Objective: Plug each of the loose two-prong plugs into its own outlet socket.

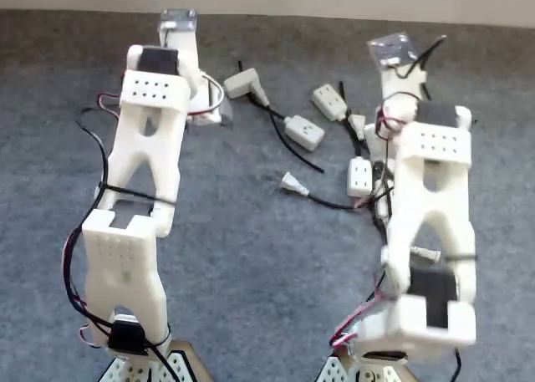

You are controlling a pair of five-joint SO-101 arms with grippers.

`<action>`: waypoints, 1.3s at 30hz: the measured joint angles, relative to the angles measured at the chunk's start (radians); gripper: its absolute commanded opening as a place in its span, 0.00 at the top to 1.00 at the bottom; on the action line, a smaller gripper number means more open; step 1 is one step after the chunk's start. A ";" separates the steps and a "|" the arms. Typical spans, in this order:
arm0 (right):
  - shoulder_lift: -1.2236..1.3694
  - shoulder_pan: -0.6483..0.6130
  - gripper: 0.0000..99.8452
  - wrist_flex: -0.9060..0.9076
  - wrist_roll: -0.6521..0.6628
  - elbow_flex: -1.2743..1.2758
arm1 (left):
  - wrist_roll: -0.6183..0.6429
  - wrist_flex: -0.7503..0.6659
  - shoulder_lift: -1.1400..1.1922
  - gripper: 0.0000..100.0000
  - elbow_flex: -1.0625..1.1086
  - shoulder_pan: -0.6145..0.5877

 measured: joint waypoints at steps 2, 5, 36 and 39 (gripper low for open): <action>0.098 -0.008 0.72 -0.026 0.051 -0.057 | 0.038 -0.075 0.000 0.70 0.078 0.000; 0.232 -0.020 0.72 -0.038 0.114 -0.173 | 0.077 -0.206 0.000 0.70 0.199 0.000; 1.008 -0.140 0.73 -0.117 0.060 -0.982 | 0.087 -0.600 0.000 0.70 0.463 -0.068; 1.054 -0.140 0.73 -0.117 0.060 -1.036 | 0.087 -0.611 0.000 0.70 0.463 -0.068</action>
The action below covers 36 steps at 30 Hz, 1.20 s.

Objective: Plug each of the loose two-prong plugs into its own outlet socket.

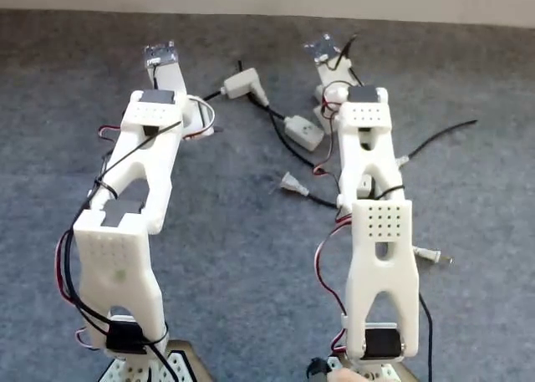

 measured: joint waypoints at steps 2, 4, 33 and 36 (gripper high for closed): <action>0.029 0.000 0.77 0.000 0.000 -0.034 | 0.000 -0.012 0.000 0.70 0.002 0.000; 0.054 0.000 0.84 0.000 0.000 -0.064 | 0.000 -0.015 0.000 0.70 0.003 0.000; -0.318 0.021 0.90 0.660 -0.107 -0.580 | 0.000 -0.015 0.000 0.70 0.003 0.000; -0.404 0.023 0.90 0.660 -0.230 -0.580 | 0.000 -0.015 0.000 0.70 0.003 0.000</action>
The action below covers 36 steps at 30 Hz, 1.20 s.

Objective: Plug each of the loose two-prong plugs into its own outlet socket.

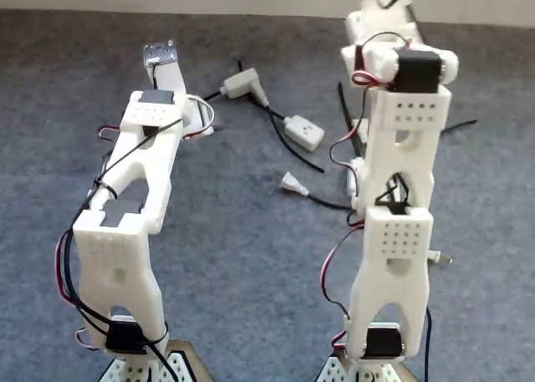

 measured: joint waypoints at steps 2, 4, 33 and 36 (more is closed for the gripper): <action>-0.048 0.002 0.90 0.000 -0.078 0.000 | 0.000 0.000 0.000 0.70 0.000 0.000; -0.095 0.002 0.90 0.000 -0.158 0.000 | 0.000 0.000 0.000 0.70 0.000 -0.002; -0.918 -0.348 0.90 -0.376 -1.014 1.803 | 0.196 0.000 0.000 0.70 0.000 -0.166; -0.821 -0.405 0.90 -0.537 -1.077 1.964 | 0.221 0.000 0.000 0.70 0.000 -0.176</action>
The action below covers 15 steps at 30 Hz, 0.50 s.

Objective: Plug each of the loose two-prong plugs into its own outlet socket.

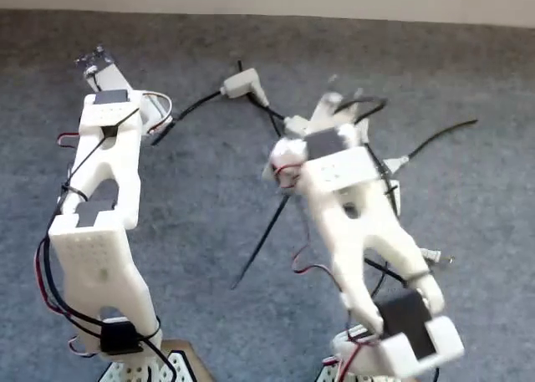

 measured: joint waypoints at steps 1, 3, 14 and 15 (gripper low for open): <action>0.034 -0.025 0.90 -0.048 -0.015 0.046 | 0.003 0.000 0.000 0.70 0.000 0.000; 0.107 -0.075 0.89 -0.123 -0.026 0.081 | 0.003 -0.015 0.000 0.70 0.003 0.002; 0.374 -0.213 0.72 -0.097 -0.041 -0.071 | 0.003 -0.043 0.000 0.70 0.006 0.002; 0.376 -0.213 0.72 -0.051 -0.041 -0.091 | 0.003 -0.043 0.000 0.70 0.006 0.002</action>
